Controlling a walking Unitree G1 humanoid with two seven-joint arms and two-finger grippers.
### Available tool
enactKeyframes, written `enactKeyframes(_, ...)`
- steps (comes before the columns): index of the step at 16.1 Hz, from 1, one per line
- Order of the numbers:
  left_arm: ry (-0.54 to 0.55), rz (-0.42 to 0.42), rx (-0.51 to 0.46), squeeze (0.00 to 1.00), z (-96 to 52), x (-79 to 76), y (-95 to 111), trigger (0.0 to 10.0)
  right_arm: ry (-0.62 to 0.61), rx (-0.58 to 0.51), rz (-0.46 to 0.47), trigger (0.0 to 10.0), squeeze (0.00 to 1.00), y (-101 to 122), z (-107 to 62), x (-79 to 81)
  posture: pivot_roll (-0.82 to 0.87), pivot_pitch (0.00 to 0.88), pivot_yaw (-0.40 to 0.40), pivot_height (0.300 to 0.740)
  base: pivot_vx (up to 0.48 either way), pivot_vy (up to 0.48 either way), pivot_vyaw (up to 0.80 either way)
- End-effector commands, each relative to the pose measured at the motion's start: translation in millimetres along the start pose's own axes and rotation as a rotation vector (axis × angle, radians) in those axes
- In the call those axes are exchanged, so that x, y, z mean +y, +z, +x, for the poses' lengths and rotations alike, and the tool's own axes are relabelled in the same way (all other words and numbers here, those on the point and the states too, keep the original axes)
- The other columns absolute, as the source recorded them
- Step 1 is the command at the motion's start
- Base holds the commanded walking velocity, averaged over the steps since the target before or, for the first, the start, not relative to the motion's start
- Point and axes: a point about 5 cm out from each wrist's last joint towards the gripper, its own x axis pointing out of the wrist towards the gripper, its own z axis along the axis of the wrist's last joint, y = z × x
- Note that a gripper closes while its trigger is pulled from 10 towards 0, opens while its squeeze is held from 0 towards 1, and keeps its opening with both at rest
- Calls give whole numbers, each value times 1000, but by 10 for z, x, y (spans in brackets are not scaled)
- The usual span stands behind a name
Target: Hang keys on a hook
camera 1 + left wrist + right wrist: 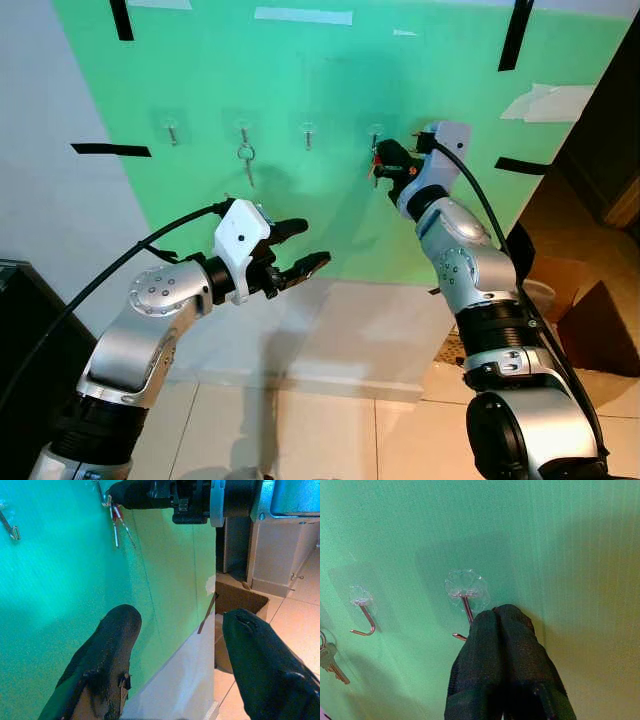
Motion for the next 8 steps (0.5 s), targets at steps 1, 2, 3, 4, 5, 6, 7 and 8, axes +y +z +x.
enactKeyframes(1,-5,6,9,0,20,-5,-3,10000,-37,19,-11,10000,0,1,-15,-92,10,0,-1,740,0,0,0)
enactKeyframes(2,-5,5,10,0,21,-10,-7,10000,-31,22,-17,10000,0,1,-31,-105,7,0,-1,740,0,0,0)
enactKeyframes(3,-7,3,11,0,23,-15,-13,10000,-22,36,-26,10000,0,-18,-51,-113,5,0,-2,740,0,0,0)
enactKeyframes(4,-8,2,11,0,23,-20,-15,10000,-14,53,-32,10000,0,-47,-66,-113,3,0,-1,740,0,0,0)
enactKeyframes(5,-10,1,11,0,24,-25,-17,10000,-8,71,-39,10000,0,-75,-78,-111,2,0,-1,740,0,0,0)
enactKeyframes(6,-10,1,11,0,24,-28,-18,10000,-6,78,-43,10000,0,-86,-84,-111,1,0,-1,740,0,0,0)
enactKeyframes(7,-13,0,12,0,28,-37,-20,10000,2,104,-50,10000,0,-138,-104,-99,-1,0,1,740,0,0,0)
enactKeyframes(8,-14,-1,12,0,30,-41,-21,10000,6,114,-51,10000,0,-160,-113,-89,-2,0,1,740,0,0,0)
